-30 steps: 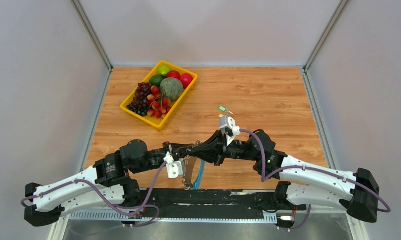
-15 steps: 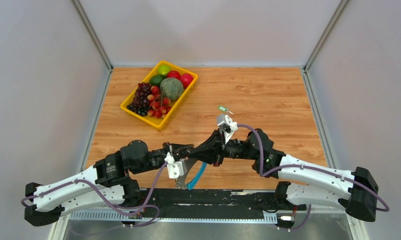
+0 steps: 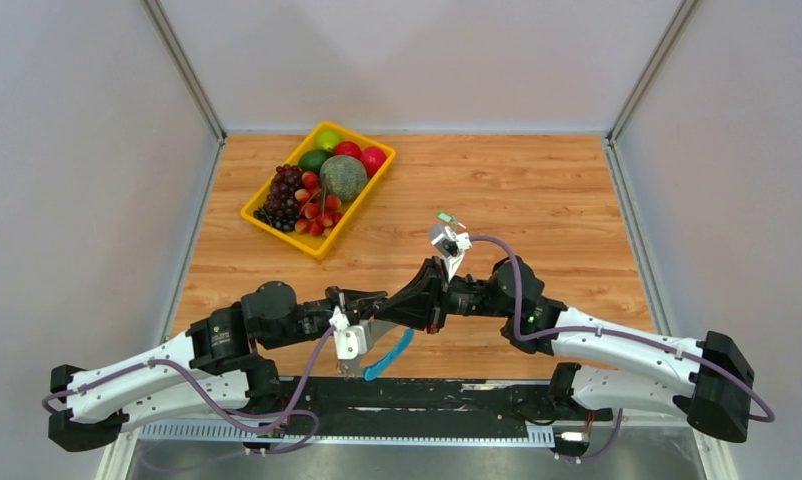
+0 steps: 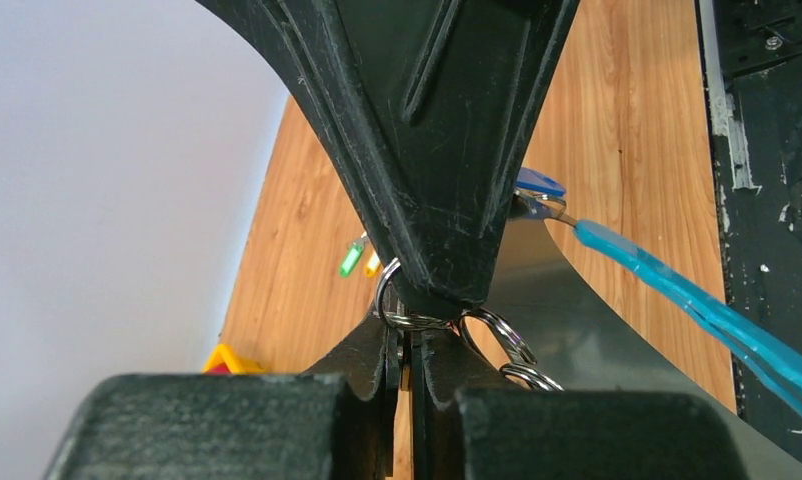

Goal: Remove the keys from the keyring

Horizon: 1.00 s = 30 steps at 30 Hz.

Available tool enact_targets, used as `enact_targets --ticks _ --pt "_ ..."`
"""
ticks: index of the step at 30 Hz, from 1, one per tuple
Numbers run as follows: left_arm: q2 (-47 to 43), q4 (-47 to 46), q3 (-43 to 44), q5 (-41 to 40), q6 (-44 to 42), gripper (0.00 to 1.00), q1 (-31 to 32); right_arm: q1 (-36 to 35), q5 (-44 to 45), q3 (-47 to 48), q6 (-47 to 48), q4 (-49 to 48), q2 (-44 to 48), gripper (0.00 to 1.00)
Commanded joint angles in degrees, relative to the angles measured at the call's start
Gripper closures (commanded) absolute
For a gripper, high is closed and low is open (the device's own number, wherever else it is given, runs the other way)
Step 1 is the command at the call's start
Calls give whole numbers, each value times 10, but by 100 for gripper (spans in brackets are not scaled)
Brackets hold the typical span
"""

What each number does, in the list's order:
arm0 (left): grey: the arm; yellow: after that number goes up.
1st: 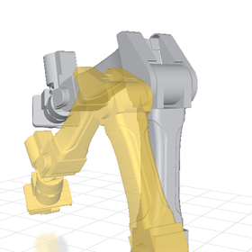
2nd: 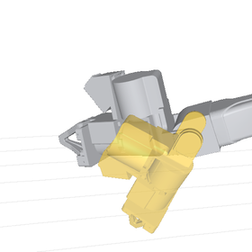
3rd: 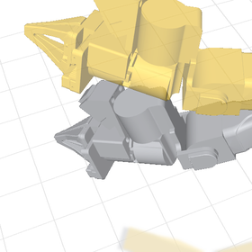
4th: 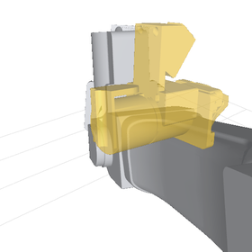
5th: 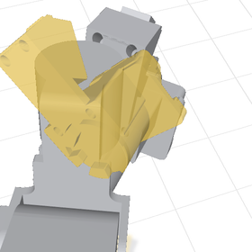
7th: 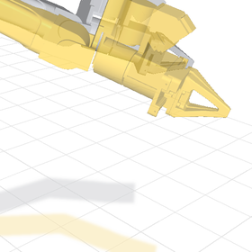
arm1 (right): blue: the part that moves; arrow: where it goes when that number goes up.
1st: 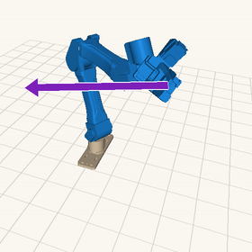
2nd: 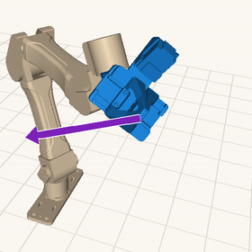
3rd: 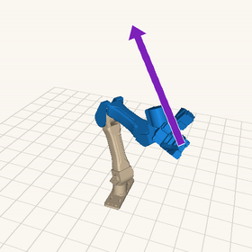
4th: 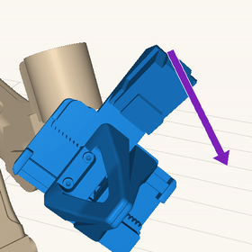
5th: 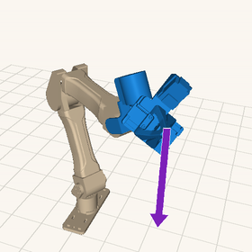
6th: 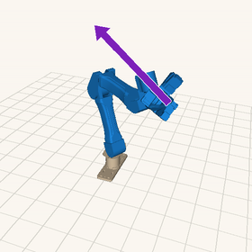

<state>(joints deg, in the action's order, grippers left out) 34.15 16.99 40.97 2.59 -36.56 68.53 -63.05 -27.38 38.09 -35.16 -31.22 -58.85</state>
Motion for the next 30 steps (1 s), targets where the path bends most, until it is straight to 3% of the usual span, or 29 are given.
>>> enact_targets --ticks 1,19,30 --pt "-4 -31 6 -24 -9 100 -4 -7 -56 -18 -62 -48 -1 100" --pt "-7 -31 5 -24 -10 100 -4 -5 -71 -85 -136 -123 -13 100" --pt "-12 -30 5 -24 -10 100 -4 5 -61 -86 -121 -77 8 100"
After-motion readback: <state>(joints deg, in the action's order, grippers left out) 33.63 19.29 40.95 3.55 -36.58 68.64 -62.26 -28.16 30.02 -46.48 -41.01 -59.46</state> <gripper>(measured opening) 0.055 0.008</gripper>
